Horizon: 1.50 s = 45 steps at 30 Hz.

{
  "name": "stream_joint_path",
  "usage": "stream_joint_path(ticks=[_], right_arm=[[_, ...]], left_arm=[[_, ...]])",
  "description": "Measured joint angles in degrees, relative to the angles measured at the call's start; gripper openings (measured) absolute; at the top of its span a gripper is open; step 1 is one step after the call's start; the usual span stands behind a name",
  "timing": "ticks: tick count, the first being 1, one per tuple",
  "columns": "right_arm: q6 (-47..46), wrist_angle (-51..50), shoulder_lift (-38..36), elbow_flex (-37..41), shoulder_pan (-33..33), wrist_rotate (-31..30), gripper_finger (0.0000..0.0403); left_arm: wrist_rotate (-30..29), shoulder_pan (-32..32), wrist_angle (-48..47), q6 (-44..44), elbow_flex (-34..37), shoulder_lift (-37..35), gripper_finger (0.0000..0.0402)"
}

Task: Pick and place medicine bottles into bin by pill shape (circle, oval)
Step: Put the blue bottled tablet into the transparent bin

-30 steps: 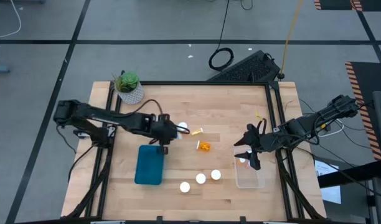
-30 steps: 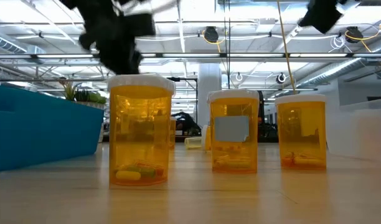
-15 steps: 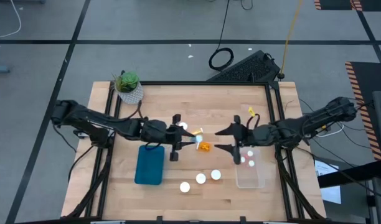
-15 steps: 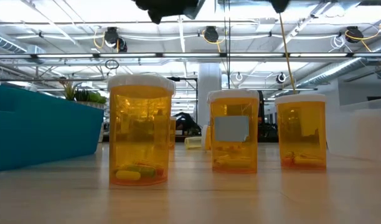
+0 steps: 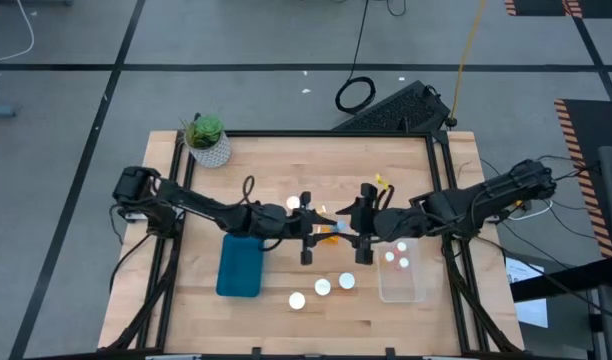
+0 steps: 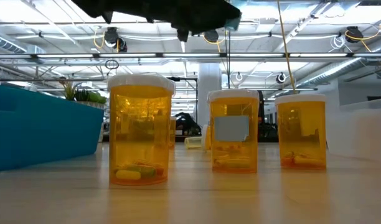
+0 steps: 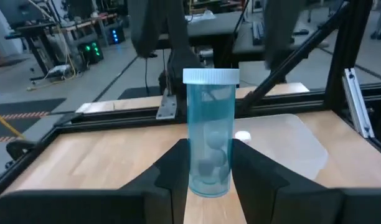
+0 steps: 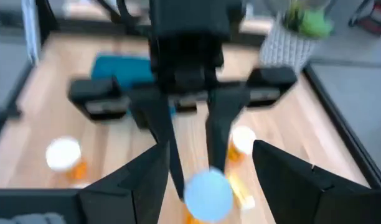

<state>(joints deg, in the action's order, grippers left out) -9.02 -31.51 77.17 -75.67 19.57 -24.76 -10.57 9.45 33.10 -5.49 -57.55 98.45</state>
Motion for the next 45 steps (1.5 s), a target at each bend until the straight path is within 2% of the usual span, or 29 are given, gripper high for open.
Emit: stream_joint_path(ticks=[7, 18, 30, 40, 45], right_arm=[[-2.53, -6.67, 0.51, -3.09, -0.07, 5.54, 0.0218], [-1.97, -9.04, 1.58, -3.07, -0.09, 5.05, 0.0181], [-0.11, -9.03, 1.75, -3.07, -0.09, 3.74, 0.0209], [0.74, -9.61, 1.75, -3.03, -0.27, 3.68, 0.021], [0.55, -9.53, 1.75, -3.01, -1.06, 4.01, 0.0207]], left_arm=[[-0.09, 0.0, 2.81, -0.01, 0.05, 1.92, 0.0113], [0.05, -0.01, 2.13, -0.22, 0.05, 1.84, 0.0113], [0.13, -0.04, 1.88, -0.33, 0.05, 1.79, 0.0113], [0.32, -0.04, 1.9, -0.39, 0.05, 1.79, 0.0113], [2.46, -0.04, 2.74, -1.38, 0.05, 1.77, 0.0113]])
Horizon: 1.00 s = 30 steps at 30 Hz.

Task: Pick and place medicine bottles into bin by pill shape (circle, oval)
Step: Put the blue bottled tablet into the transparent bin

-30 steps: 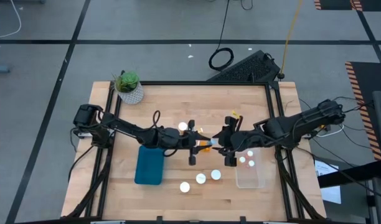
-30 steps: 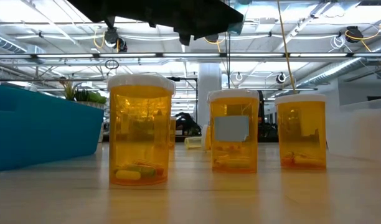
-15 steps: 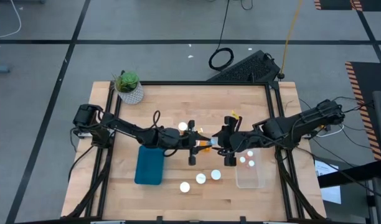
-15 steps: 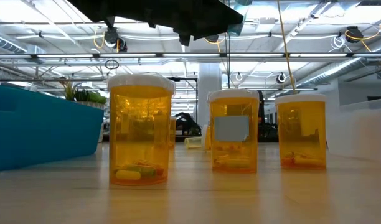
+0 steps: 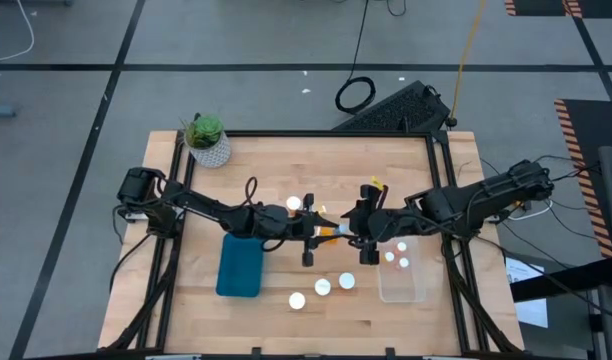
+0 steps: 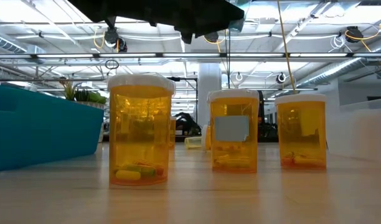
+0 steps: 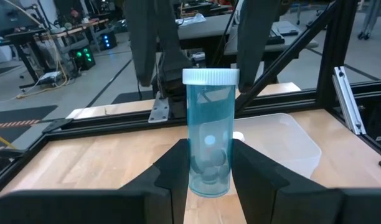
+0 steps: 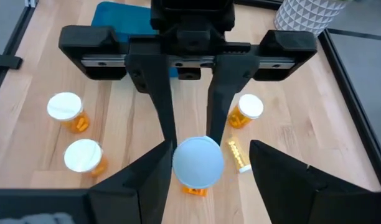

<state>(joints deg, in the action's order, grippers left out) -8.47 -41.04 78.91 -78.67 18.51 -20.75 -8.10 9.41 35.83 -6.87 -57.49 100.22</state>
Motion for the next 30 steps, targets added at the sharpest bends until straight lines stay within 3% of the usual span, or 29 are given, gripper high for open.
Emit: stream_joint_path(ticks=[12, 19, 22, 30], right_arm=[[-0.46, -0.01, 0.0, 0.02, -0.31, 1.69, 0.0127], [-0.49, 0.01, 0.0, 0.04, -0.29, 3.02, 0.0118], [-1.19, -0.33, 0.0, 0.04, -0.01, 4.5, 0.0121], [-6.66, -5.05, -0.66, 0.07, 3.44, 6.04, 0.012]], left_arm=[[-0.16, 0.0, 0.39, -0.35, 0.0, 0.0, 0.0113], [1.69, 0.12, -0.1, -1.32, 0.0, 0.0, 0.0124], [0.4, 0.66, -0.79, -0.94, 0.0, 0.0, 0.0169], [-4.1, 2.89, -6.02, -2.34, -0.02, -1.04, 0.0334]])
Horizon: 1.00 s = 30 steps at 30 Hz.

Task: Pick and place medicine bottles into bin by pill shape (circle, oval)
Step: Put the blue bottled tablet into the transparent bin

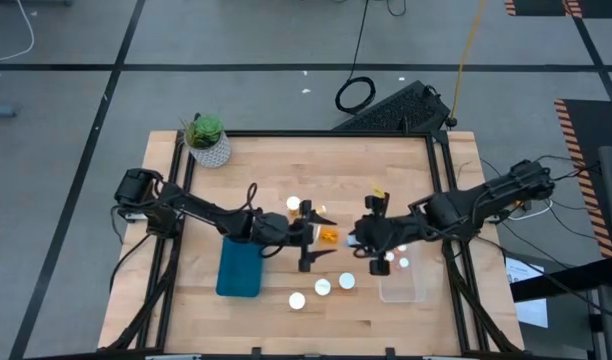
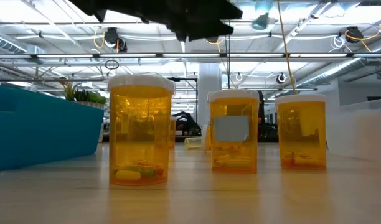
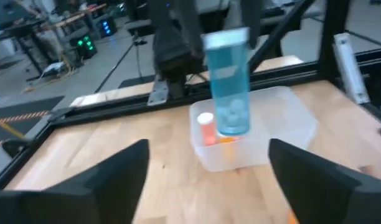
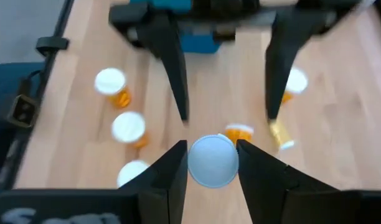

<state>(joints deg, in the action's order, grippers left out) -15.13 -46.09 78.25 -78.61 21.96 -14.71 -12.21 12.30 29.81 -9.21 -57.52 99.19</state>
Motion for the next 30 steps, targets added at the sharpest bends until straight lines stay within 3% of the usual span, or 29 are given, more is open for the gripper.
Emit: stream_joint_path(ticks=[6, 20, 30], right_arm=[[-8.02, -6.0, -0.21, 0.03, 4.8, 0.01, 0.012], [-30.28, -15.69, -0.19, 0.23, 18.44, -0.33, 0.012], [-42.54, -16.1, -0.19, 8.42, 23.66, -3.29, 0.012]], left_arm=[[-0.71, 1.38, -3.97, -0.29, -0.02, -2.92, 0.0377], [-3.18, 2.16, -10.68, 0.41, 0.0, -6.36, 0.0336], [-3.39, 2.16, -10.42, 0.52, 0.0, -6.37, 0.0335]])
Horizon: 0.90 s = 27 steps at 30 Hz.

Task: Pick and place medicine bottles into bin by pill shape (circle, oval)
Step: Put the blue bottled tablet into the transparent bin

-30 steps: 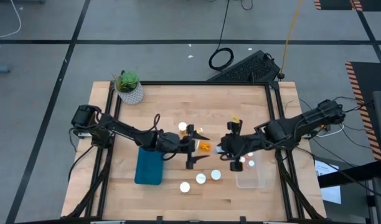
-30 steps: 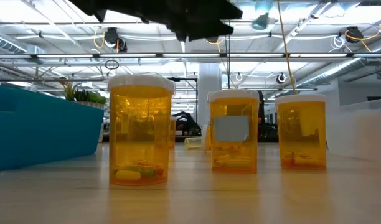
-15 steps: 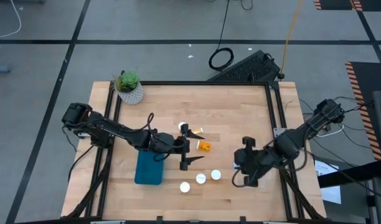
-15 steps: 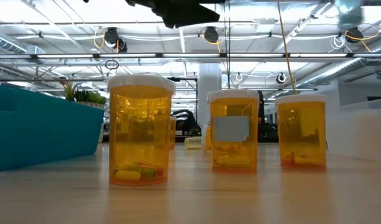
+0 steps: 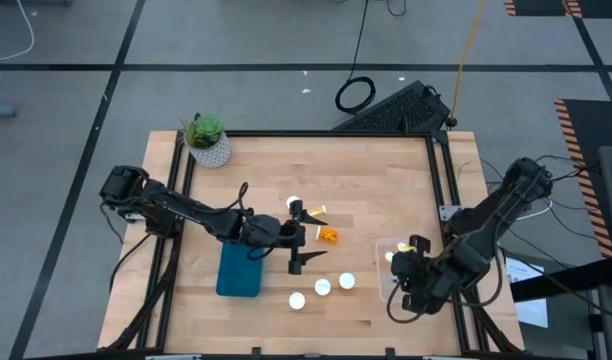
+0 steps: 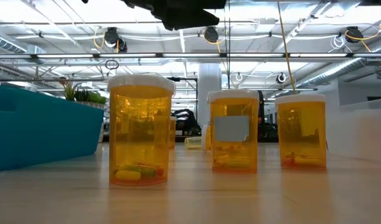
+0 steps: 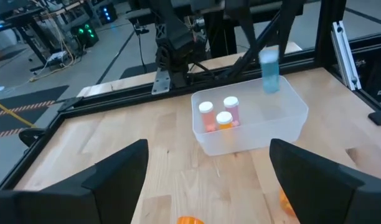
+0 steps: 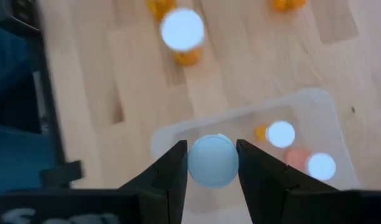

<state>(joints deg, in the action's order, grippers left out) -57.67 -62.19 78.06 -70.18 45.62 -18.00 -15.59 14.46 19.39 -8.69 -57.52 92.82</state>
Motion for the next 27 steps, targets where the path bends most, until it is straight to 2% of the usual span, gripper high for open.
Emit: stream_joint_path(ticks=[7, 27], right_arm=[[-0.86, 6.93, 0.02, 7.92, -0.01, 0.04, 0.012], [-3.09, 21.77, 0.02, 20.56, -0.64, 0.11, 0.012]], left_arm=[[-0.02, 0.0, 0.18, -0.02, 0.0, 0.0, 0.0335], [-0.07, -0.48, -1.44, -0.06, 0.0, 0.0, 0.0335]])
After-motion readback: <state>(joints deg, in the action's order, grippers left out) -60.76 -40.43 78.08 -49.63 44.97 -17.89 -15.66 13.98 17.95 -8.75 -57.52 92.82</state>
